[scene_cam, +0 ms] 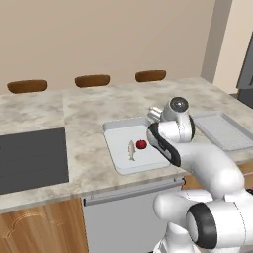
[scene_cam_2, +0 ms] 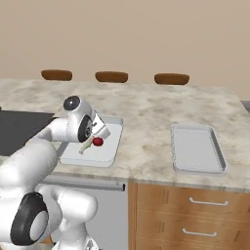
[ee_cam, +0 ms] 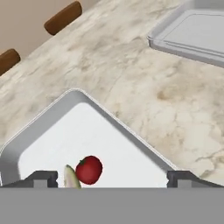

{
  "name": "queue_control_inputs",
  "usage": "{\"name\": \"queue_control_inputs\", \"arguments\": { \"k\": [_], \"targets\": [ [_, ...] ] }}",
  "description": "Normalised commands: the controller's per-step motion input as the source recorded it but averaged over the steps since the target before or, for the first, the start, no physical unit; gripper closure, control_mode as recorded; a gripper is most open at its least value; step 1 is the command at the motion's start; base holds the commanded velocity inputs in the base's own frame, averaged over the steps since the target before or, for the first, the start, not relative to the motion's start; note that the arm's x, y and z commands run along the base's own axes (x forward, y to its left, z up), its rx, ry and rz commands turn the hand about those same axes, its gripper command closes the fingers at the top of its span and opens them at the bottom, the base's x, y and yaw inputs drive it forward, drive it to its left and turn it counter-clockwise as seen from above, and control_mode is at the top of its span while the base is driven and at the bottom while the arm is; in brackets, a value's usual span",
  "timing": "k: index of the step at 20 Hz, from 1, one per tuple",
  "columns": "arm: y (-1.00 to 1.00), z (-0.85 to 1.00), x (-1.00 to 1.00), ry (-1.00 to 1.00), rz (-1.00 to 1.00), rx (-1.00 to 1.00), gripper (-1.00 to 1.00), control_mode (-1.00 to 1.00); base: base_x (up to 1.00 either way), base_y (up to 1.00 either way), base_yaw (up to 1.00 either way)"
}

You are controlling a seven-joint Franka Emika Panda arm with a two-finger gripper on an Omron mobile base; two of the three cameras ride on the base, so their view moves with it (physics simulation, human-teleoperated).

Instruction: Place one tomato and one fish in each tupperware on the nearby counter, to pack two identical lunches.

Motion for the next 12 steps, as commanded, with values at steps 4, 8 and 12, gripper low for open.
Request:
{"name": "queue_control_inputs", "arguments": {
  "k": [4, 8, 12],
  "targets": [
    [-0.03, 1.0, -1.0, 0.02, 0.03, -0.02, -1.0, -1.0, 0.0, 0.0, 0.0],
    [0.0, 0.96, -1.0, 0.07, 0.19, -0.17, -1.0, -1.0, 0.0, 0.0, 0.0],
    [0.0, 0.57, -1.0, 0.03, 0.26, -0.21, -1.0, -1.0, 0.0, 0.0, 0.0]
  ]
}}
